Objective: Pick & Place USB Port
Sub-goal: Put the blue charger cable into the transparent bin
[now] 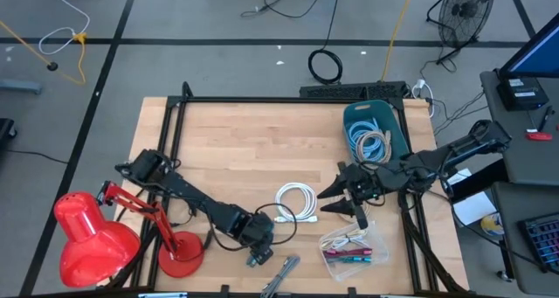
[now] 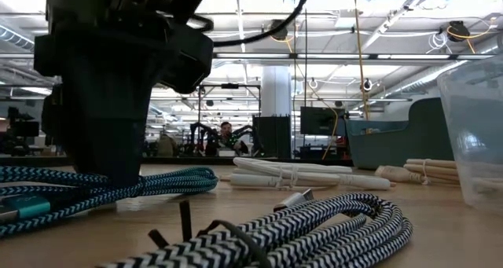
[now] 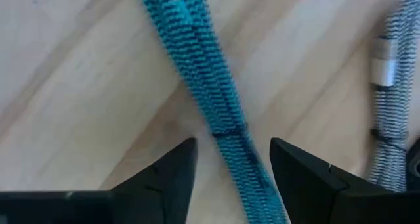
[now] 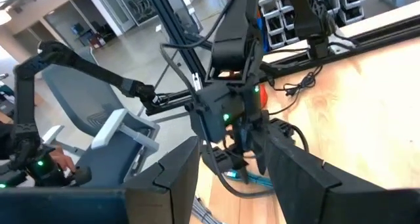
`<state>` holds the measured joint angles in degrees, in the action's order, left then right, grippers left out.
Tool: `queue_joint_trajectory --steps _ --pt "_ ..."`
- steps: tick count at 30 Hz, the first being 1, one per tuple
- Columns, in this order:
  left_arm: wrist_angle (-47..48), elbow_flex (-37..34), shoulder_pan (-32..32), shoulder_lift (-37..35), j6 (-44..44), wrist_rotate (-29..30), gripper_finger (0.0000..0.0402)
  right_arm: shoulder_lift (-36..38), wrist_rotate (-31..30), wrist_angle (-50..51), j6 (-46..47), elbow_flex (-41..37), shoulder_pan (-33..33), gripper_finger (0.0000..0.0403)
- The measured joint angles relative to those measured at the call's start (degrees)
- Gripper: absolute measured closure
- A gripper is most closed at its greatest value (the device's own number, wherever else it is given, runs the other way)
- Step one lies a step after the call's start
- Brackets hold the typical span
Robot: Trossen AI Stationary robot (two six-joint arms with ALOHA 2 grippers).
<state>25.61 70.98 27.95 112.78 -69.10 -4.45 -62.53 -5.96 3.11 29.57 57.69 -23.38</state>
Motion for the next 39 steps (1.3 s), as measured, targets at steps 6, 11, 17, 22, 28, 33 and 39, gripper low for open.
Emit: queue_joint_trajectory --steps 6,11,17,22,28,33,39 --pt "-0.24 -0.06 -0.79 0.75 -0.95 0.36 0.0200 -0.30 0.07 0.14 0.12 0.00 -0.39 0.0234" --pt "0.07 -0.17 -1.87 0.86 -1.75 -1.10 0.0237 -0.30 0.04 0.14 0.09 0.00 -0.37 0.0234" --pt "0.85 -0.33 -2.28 0.91 0.02 -1.85 0.0355 -0.30 0.04 0.14 -0.01 0.00 -0.37 0.0234" --pt "-0.36 -0.32 -2.28 0.04 -0.09 -1.18 0.0382 -0.30 0.04 0.14 0.02 0.00 -0.37 0.0234" --pt "-0.46 -0.55 -4.27 -7.34 -0.92 11.11 0.0388 -0.30 0.02 0.14 1.08 0.00 -0.37 0.0234" --pt "-1.60 -0.50 -6.12 -17.98 -1.49 24.86 0.0386 -0.30 -0.73 -0.02 1.24 0.00 -0.37 0.0234" --pt "-12.27 -0.41 -8.44 -28.58 9.15 33.24 0.0387 -0.30 -4.85 -4.47 1.25 0.00 -0.35 0.0234"
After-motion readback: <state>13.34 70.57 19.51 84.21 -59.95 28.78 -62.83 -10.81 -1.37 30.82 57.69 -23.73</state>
